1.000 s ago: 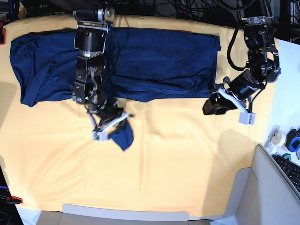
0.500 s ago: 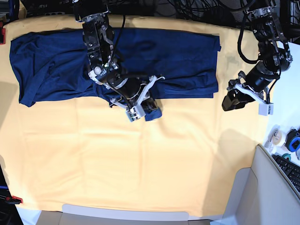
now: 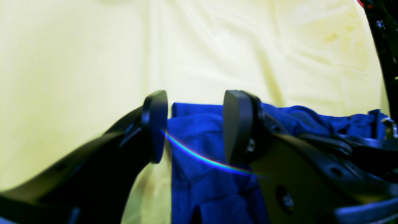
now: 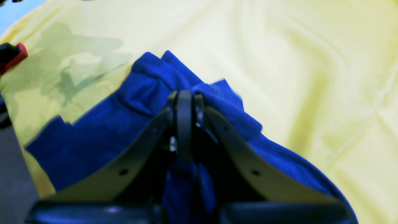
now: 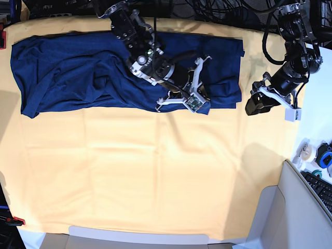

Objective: Fold the T-shirt properly
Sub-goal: 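Lift the cuff with the right gripper and lay it toward the left gripper, then open the right gripper on the cuff and raise it away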

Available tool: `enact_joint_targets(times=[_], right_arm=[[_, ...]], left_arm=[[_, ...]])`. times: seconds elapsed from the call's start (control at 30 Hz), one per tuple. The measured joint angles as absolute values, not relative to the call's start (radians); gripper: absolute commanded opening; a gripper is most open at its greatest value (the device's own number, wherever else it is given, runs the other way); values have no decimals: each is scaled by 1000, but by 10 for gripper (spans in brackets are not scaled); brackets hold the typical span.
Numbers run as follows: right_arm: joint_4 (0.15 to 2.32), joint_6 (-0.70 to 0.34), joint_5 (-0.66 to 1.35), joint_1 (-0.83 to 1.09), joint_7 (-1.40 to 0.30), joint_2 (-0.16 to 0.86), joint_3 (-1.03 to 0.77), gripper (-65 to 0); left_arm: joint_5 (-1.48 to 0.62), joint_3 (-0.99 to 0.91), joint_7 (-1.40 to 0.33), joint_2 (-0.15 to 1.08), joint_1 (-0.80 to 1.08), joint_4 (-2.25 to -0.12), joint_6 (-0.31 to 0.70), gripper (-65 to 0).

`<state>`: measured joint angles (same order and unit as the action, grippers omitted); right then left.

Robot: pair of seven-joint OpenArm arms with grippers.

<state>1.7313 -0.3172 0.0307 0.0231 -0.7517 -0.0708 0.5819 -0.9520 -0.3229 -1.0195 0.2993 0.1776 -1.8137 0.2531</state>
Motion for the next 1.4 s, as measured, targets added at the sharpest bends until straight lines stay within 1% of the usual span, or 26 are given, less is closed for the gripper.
enact_joint_targets(times=[0.1,0.2,0.47,0.63,0.9,1.13,1.2,1.3,1.4], right_arm=[[1731,-251,-15,22,-749,-72,625,-650],[1719,-227,-57,22,-746,-68,679,-650],[1571,-227,-76,19,-751,-82,762,-650],[1555,-226,-77,22,-748,-91,773,-650],[1555,-220,-76,20,-749,-89,844,-648],[1555,-223,-76,9,-748,-86,908,-442],[1555,-230,-73,6,-748,-87,910,-394],[1555,-224,-76,4,-749,-84,911,-344],[1555,-228,-76,5,-749,-84,914,-330]], left_arm=[[-953,-323,-1017,299,177,-1814,253,-367],[-953,-323,-1018,299,178,-1814,253,-367],[-952,-323,-1018,299,178,-1814,253,-367],[-953,-323,-1018,299,178,-1814,254,-367],[-953,-323,-1018,299,178,-1814,253,-366],[-953,-323,-1018,299,178,-1814,253,-366],[-952,-323,-1018,300,178,-1814,253,-366],[-952,-323,-1018,299,178,-1814,253,-366],[-953,-323,-1018,300,178,-1814,253,-366]])
